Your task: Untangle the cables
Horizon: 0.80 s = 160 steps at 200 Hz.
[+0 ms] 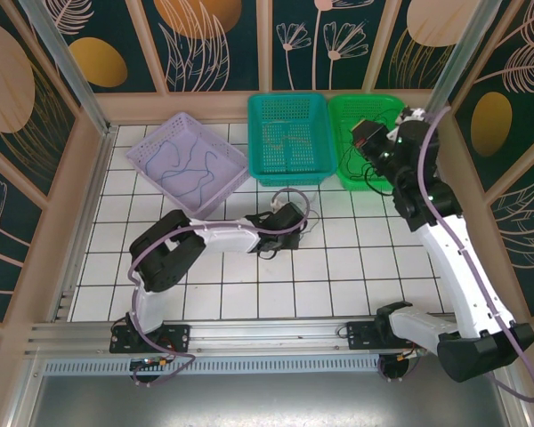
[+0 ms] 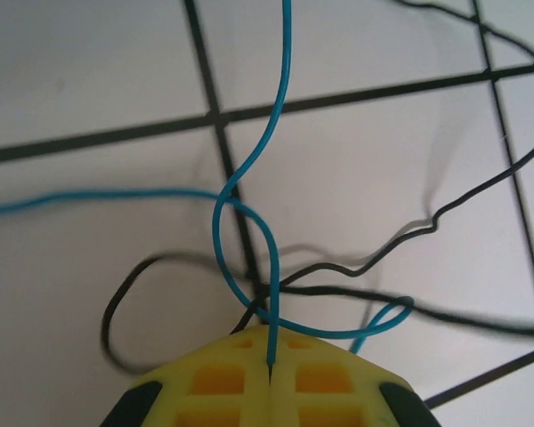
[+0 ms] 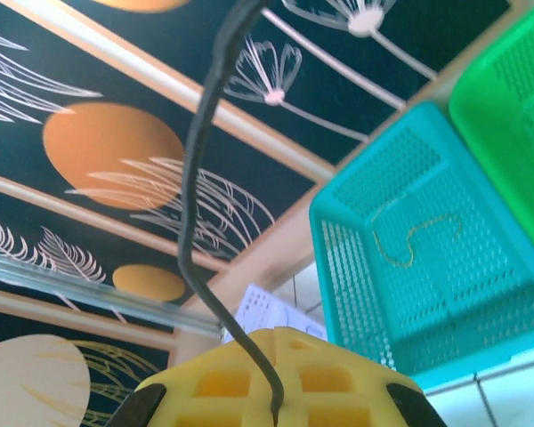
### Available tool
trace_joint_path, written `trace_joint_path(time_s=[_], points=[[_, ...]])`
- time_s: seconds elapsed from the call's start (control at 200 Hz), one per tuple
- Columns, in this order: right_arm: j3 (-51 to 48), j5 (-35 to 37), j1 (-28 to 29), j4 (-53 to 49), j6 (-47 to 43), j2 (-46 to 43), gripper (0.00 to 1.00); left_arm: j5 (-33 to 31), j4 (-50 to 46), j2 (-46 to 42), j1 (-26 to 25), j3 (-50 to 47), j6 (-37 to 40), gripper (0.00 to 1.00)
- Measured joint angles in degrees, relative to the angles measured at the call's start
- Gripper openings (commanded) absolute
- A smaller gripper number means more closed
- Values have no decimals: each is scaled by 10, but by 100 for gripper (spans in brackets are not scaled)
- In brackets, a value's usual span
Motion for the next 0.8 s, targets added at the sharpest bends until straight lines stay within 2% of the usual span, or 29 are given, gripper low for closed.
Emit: trace_joint_path(time_s=[0.295,0.435,0.681,0.801], points=[[160,27,-31,1,-109,52,0,17,-12,-59,40,-71,-11,0],[216,36,-31,5,-147,72,0,30,-19,-61,61,-75,-21,0],[309,43,-35,13,-195,119,0,36,-27,-61,63,-69,-26,0],[358,44,-45,17,-219,151,0,44,-37,-61,63,-62,-26,7]])
